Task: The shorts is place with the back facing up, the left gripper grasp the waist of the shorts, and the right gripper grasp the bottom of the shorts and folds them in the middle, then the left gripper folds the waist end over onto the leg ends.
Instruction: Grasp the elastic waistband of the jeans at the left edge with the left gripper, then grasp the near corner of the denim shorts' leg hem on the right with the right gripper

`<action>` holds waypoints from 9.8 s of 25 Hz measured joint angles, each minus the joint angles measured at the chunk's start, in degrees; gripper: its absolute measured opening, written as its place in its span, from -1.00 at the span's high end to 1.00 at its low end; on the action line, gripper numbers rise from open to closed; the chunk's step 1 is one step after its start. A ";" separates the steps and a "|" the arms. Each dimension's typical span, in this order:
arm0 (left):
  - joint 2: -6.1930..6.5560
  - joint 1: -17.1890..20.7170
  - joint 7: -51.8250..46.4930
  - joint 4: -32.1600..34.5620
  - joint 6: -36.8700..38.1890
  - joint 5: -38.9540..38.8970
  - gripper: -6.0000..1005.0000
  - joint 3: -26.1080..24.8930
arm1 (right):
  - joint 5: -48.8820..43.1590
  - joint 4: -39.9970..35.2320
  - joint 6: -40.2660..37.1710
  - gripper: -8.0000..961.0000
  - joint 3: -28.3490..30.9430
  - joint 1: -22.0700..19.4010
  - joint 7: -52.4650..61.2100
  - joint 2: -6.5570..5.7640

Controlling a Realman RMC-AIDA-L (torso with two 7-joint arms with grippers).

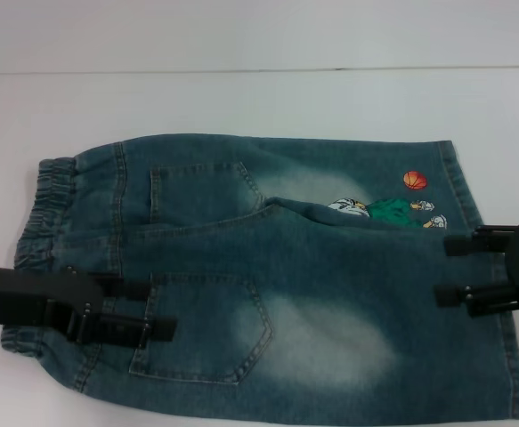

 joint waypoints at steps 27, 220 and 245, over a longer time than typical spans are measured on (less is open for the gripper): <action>5.04 -4.23 -18.76 2.91 0.60 14.03 -0.82 -7.58 | 0.00 2.90 2.36 -0.92 -1.42 2.13 -0.79 1.12; 8.01 -18.37 -35.81 -9.57 -10.53 30.01 0.85 -5.83 | -30.01 8.27 -4.23 -0.91 -21.66 13.84 14.82 -4.75; 8.23 -19.01 -35.49 -9.76 -10.79 29.15 0.81 -5.83 | -27.55 9.29 -2.12 -0.64 -21.57 14.49 13.19 -3.27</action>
